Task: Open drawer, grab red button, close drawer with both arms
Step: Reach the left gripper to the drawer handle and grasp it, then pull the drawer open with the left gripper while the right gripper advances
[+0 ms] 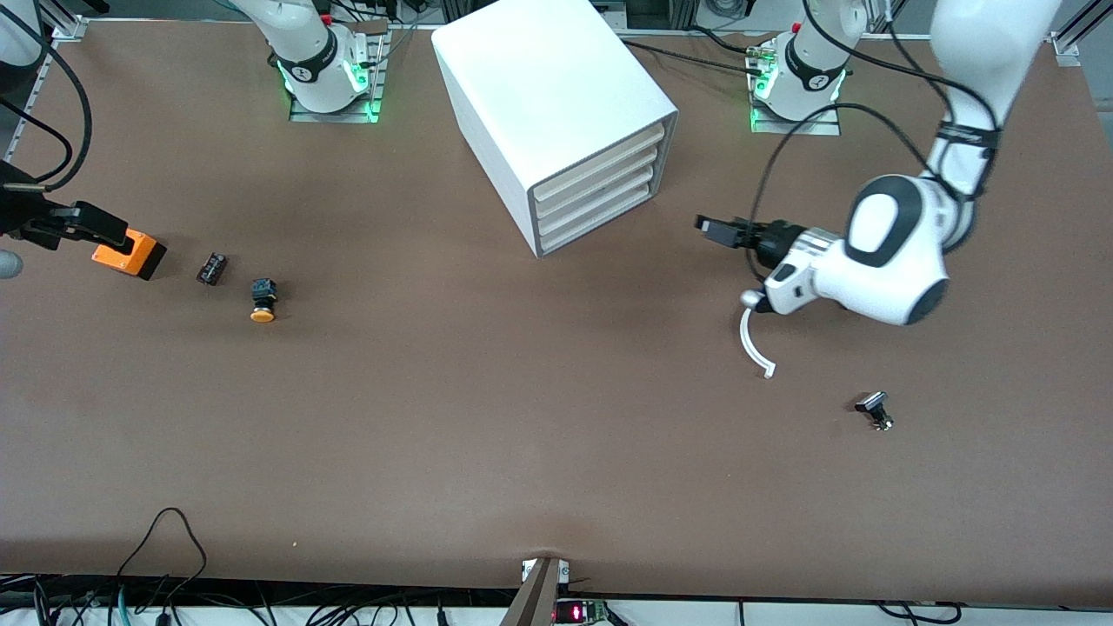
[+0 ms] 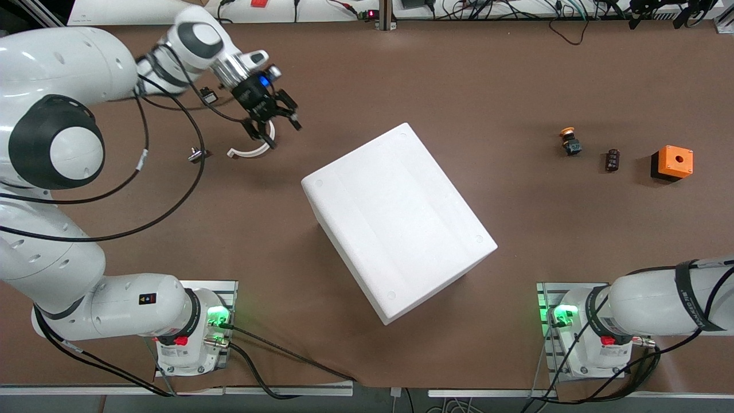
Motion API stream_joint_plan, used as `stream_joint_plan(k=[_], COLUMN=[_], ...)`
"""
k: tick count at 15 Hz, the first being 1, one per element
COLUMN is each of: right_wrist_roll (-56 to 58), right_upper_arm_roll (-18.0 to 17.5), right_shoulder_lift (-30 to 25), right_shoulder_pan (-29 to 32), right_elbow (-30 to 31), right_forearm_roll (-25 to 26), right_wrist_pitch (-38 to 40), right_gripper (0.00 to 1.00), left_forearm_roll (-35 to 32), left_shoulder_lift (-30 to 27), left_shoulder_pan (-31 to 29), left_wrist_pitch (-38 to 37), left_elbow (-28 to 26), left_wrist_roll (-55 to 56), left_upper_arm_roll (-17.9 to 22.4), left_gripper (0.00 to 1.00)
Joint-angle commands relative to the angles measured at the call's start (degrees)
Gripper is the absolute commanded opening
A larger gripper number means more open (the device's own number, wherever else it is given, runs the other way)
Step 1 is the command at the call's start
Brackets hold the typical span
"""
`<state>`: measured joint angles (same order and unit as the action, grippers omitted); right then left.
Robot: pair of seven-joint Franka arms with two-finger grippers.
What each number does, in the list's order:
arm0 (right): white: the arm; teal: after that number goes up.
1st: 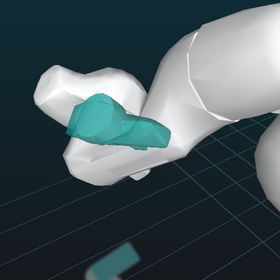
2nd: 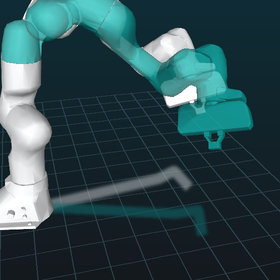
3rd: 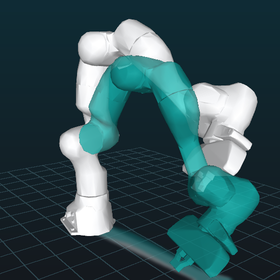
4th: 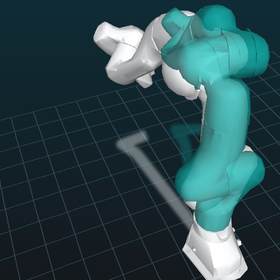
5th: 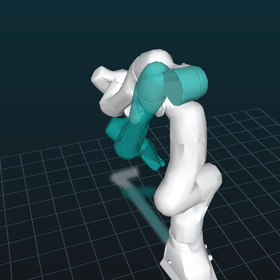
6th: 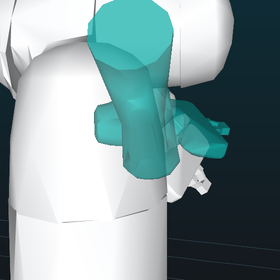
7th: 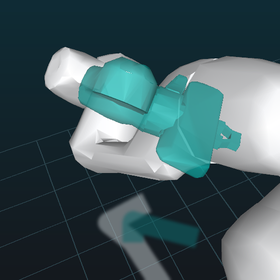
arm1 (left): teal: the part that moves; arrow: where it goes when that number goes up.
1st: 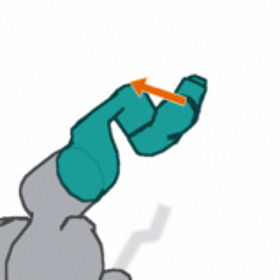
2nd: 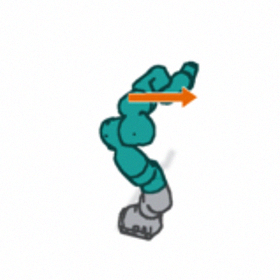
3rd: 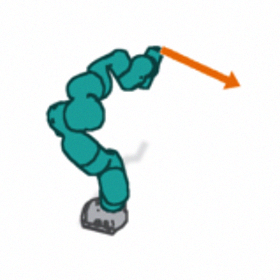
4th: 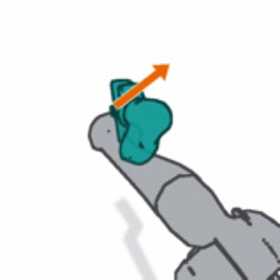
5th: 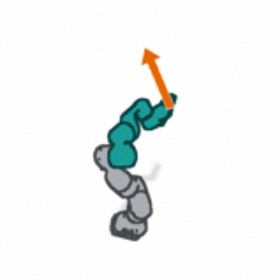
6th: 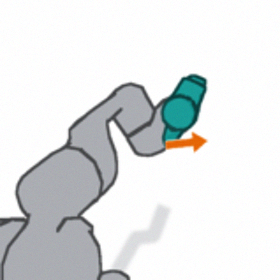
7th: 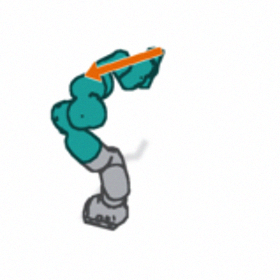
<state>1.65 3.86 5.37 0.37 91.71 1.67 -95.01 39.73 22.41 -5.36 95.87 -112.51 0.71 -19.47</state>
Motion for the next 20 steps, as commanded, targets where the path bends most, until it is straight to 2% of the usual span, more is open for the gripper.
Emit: stream_joint_plan(k=[1, 5, 9, 10, 11, 12, 13, 15, 17, 20], right_wrist_roll=[1.3, 1.3, 0.2, 0.3, 0.7, 1.2, 1.4, 2.1, 2.9, 2.9], right_upper_arm_roll=[0.1, -0.3, -0.3, -0.3, -0.3, -0.3, -0.3, -0.8, -1.3, -1.3], right_shoulder_lift=[0.9, 2.4, 4.4, 4.8, 5.3, 6.0, 6.9, 8.5, 11.0, 12.0], right_shoulder_pan=[-0.3, -1.5, -7.3, -7.7, -7.8, -7.8, -7.8, -9.6, -13.1, -15.9], right_elbow=[-0.5, -0.7, -1.1, -1.2, -1.2, -1.2, -1.3, -1.3, -2.4, -3.7], right_forearm_roll=[-1.0, -1.0, -1.1, -1.5, -3.3, -5.9, -7.5, -8.3, -6.3, -6.2], right_wrist_pitch=[1.2, 1.4, 0.0, -1.0, -2.4, -2.9, -2.9, -2.9, -2.9, -4.7], right_gripper=[1.0, 1.0, 1.0, 1.0, 1.0, 1.0, 1.0, 1.0, 1.0, 1.0], left_forearm_roll=[3.8, 6.0, 11.1, 11.2, 11.2, 11.1, 10.5, 10.0, 6.6, 1.1], left_shoulder_lift=[0.8, 0.9, 0.9, 1.0, 1.0, 1.0, 1.0, 0.9, 0.9, 1.2], left_shoulder_pan=[2.5, 8.2, 10.9, 10.9, 10.9, 10.9, 10.7, 9.3, 6.8, 4.4], left_wrist_pitch=[5.1, 8.9, 8.9, 8.9, 9.1, 9.6, 10.1, 13.8, 18.2, 18.8], left_elbow=[-4.1, -7.8, -10.9, -11.2, -11.6, -11.6, -11.6, -11.1, -8.5, -4.5], left_wrist_roll=[-1.2, -1.2, -1.1, -1.2, -1.2, -1.2, -1.2, -1.2, -1.7, -4.8], left_upper_arm_roll=[-2.9, -3.8, -4.3, -4.9, -5.0, -4.9, -4.9, -3.5, -1.1, 1.7], left_gripper=[1.0, 1.0, 0.98, 0.9, 0.7, 0.13, 0.0, 0.0, 0.0, 0.0])
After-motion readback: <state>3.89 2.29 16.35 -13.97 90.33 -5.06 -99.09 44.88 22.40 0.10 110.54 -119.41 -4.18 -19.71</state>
